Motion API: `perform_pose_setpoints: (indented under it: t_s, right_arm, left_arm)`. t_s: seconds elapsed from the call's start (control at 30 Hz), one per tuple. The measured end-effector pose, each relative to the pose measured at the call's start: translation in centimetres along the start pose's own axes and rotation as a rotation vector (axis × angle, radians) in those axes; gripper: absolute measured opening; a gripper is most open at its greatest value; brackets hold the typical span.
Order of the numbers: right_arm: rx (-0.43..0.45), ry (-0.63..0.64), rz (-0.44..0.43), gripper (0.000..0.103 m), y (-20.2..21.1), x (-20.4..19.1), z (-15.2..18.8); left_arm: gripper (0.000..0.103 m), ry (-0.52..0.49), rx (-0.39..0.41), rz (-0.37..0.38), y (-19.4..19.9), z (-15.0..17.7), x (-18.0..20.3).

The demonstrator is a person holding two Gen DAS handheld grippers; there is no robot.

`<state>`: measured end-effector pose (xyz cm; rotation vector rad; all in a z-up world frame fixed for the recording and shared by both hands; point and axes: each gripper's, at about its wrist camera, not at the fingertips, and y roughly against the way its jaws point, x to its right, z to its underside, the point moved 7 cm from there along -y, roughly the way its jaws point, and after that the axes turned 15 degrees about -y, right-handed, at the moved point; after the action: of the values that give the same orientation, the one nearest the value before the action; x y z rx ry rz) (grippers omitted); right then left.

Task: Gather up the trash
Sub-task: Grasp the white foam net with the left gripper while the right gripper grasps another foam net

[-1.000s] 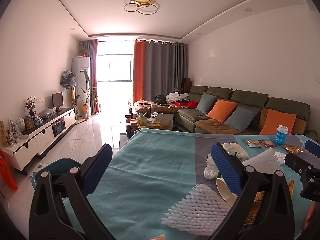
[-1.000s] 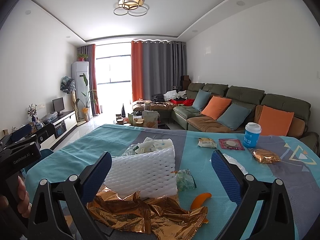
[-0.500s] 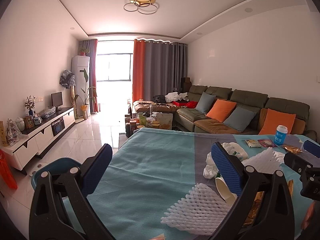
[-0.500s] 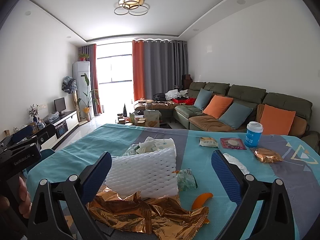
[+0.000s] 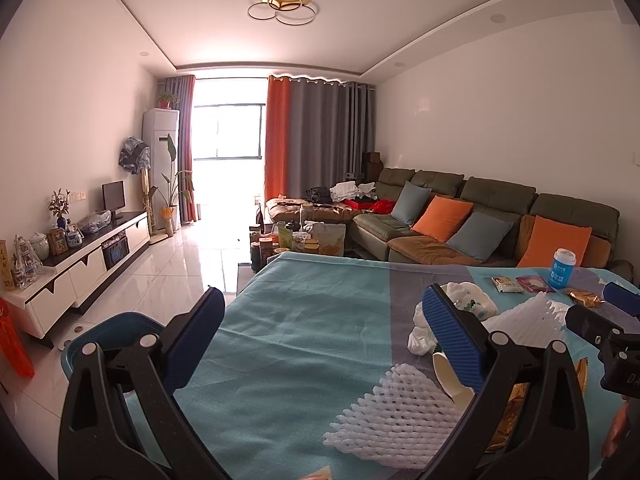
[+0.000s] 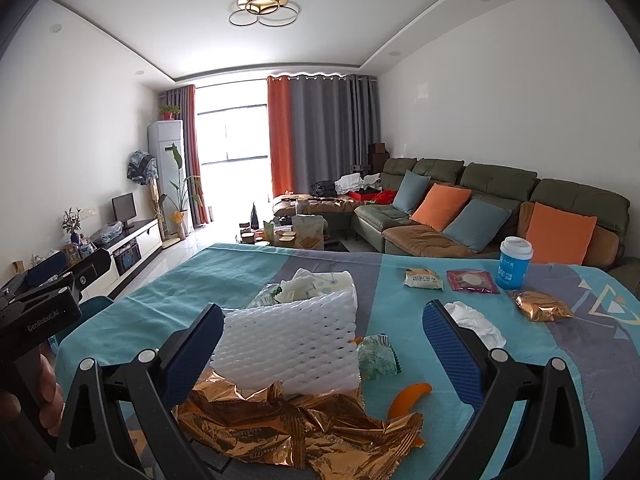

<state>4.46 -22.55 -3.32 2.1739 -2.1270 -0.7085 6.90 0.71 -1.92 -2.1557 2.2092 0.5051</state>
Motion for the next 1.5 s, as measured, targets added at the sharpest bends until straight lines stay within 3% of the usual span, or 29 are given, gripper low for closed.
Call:
perform_pose_setpoints:
  t_s: [0.2,0.4,0.53,0.73,0.8,0.93,1.07,1.13,1.17,1.23,1.3,1.37,1.5]
  right_arm:
    - [-0.04,-0.022,-0.02,0.096,-0.6,0.6,0.0]
    - [-0.129,-0.059,-0.081,0.095,-2.0,1.0,0.6]
    - [-0.211,-0.092,-0.115,0.085,-3.3,1.1,1.4]
    - [-0.27,-0.123,-0.14,0.052,-4.7,1.5,2.0]
    - [-0.277,-0.114,-0.14,0.043,-4.7,1.6,2.0]
    - [-0.271,-0.102,-0.151,0.021,-4.7,1.6,1.7]
    - [-0.265,-0.086,-0.183,0.013,-4.5,1.5,1.0]
    - [-0.253,-0.078,-0.205,0.01,-4.3,1.3,0.6]
    - [-0.25,-0.073,-0.221,0.01,-4.2,1.1,0.3]
    - [-0.242,-0.061,-0.242,0.009,-4.0,0.6,0.0]
    - [-0.237,-0.059,-0.272,0.008,-3.8,0.1,-0.4]
    - [-0.23,-0.058,-0.294,0.008,-3.8,-0.3,-1.1]
    - [-0.198,-0.045,-0.318,0.007,-3.7,-1.0,-2.5]
  left_arm:
    - [0.097,-0.01,-0.02,0.031,-0.3,0.7,-0.3]
    - [0.097,-0.027,-0.086,0.126,-1.1,2.6,-0.3]
    - [0.097,-0.062,-0.154,0.225,-1.6,4.6,0.4]
    - [0.097,-0.058,-0.25,0.374,-2.9,7.5,1.9]
    - [0.097,-0.038,-0.275,0.455,-3.3,8.0,2.5]
    - [0.095,-0.075,-0.322,0.505,-4.1,9.2,4.0]
    - [0.085,-0.065,-0.344,0.552,-4.6,10.7,5.9]
    - [0.074,-0.059,-0.34,0.552,-4.6,10.3,6.0]
    - [0.06,-0.057,-0.342,0.549,-4.8,10.3,6.0]
    - [0.049,-0.044,-0.352,0.554,-5.2,10.1,6.0]
    - [0.026,-0.025,-0.358,0.55,-5.3,9.9,5.6]
    - [0.017,0.003,-0.36,0.556,-5.4,9.6,5.0]
    - [0.013,0.05,-0.324,0.541,-5.1,8.5,3.7]
